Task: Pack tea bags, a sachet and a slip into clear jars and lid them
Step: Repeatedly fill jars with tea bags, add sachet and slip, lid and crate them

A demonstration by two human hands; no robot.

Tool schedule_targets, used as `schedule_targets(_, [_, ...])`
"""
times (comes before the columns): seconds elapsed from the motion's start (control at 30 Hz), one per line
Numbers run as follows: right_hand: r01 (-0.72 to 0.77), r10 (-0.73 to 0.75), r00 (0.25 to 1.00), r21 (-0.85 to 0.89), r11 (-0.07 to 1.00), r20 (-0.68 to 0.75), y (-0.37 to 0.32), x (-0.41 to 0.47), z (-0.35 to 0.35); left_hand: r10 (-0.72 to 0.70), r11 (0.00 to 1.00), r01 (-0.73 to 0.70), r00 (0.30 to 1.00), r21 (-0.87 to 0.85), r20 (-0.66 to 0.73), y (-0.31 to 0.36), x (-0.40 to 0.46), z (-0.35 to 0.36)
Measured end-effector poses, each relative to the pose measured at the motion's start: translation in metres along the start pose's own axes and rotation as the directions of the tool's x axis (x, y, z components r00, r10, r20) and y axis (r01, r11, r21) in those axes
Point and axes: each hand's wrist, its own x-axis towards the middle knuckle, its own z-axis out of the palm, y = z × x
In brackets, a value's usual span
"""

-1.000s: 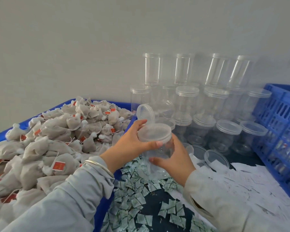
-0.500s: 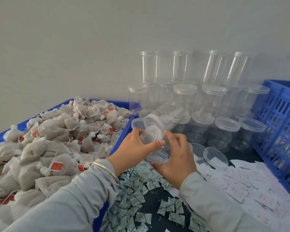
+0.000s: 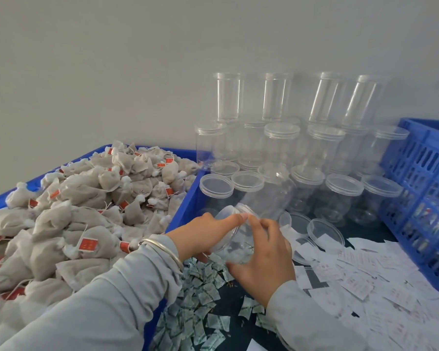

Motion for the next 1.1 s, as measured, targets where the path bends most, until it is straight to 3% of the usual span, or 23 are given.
schedule_targets(0.1, [-0.03, 0.03, 0.993, -0.002, 1.0, 0.118, 0.001, -0.001, -0.002, -0.012, 1.0, 0.011, 0.999, 0.029, 0.041, -0.001, -0.002, 0.0])
schedule_targets(0.23, [-0.001, 0.005, 0.992, -0.026, 1.0, 0.127, 0.002, 0.001, -0.008, -0.026, 0.999, 0.027, 0.998, -0.019, 0.053, 0.003, -0.004, -0.001])
schedule_targets(0.43, [0.151, -0.177, 0.978, -0.211, 0.966, -0.113, 0.005, -0.001, -0.008, 0.0, 0.952, 0.054, 0.984, -0.301, 0.177, 0.005, -0.009, 0.0])
schedule_targets(0.67, [0.24, -0.321, 0.922, -0.332, 0.912, -0.217, 0.016, -0.004, -0.009, -0.044, 0.88, 0.192, 0.944, -0.435, 0.328, 0.007, -0.013, -0.005])
schedule_targets(0.7, [0.213, -0.299, 0.927, -0.336, 0.918, -0.228, 0.019, -0.003, -0.012, -0.034, 0.859, 0.21, 0.933, -0.467, 0.358, 0.007, -0.013, -0.009])
schedule_targets(0.77, [0.035, -0.119, 0.953, -0.289, 0.957, -0.278, 0.029, 0.0, -0.022, -0.022, 0.776, 0.251, 0.927, -0.578, 0.374, 0.004, -0.012, -0.02])
schedule_targets(0.87, [-0.187, 0.14, 0.938, -0.124, 0.974, -0.316, 0.046, 0.003, -0.042, -0.064, 0.671, 0.265, 0.951, -0.692, 0.302, 0.0, -0.01, -0.028])
schedule_targets(1.0, [-0.256, 0.26, 0.902, 0.057, 0.965, -0.344, 0.051, -0.002, -0.054, -0.098, 0.74, 0.158, 0.987, -0.654, 0.128, 0.007, -0.009, -0.013])
schedule_targets(1.1, [-0.286, 0.323, 0.895, 0.159, 0.945, -0.309, 0.048, -0.009, -0.053, -0.132, 0.736, 0.129, 0.99, -0.665, 0.046, 0.011, -0.007, -0.009])
